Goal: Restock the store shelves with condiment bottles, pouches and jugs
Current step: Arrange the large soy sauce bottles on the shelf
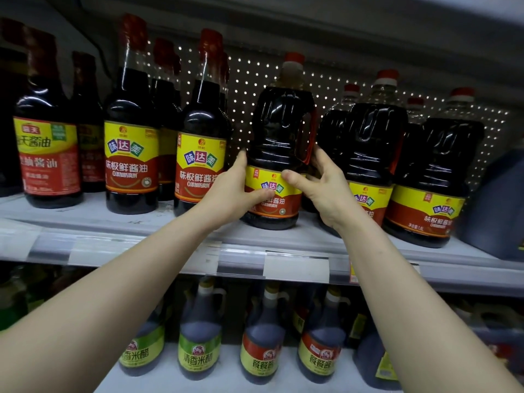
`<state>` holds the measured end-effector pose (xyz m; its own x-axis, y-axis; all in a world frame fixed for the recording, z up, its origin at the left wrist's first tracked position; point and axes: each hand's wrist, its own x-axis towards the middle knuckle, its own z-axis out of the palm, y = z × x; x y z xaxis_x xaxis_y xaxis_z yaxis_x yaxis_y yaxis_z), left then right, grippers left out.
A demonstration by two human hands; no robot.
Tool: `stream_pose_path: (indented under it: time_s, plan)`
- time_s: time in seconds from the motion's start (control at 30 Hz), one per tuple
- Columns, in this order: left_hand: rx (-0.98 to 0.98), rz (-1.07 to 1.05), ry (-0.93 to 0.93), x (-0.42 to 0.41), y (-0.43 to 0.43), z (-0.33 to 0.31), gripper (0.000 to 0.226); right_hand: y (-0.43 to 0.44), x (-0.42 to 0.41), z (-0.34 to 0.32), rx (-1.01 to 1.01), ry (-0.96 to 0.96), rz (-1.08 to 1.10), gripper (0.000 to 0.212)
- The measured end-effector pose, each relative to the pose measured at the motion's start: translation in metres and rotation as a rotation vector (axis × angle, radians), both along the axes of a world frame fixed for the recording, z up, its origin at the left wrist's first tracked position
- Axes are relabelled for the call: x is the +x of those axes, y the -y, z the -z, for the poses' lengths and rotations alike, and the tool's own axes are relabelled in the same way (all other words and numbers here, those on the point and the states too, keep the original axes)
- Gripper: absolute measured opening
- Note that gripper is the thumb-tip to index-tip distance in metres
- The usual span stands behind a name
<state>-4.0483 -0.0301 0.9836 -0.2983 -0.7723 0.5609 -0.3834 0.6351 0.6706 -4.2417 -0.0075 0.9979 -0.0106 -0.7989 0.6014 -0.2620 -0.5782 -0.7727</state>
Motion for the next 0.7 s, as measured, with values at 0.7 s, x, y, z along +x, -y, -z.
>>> stream_pose_path:
  time_s: [0.7]
  plan:
    - [0.002, -0.071, -0.016, -0.004, -0.022, 0.003, 0.092, -0.019, 0.01, 0.007, 0.057, -0.024, 0.095, 0.045]
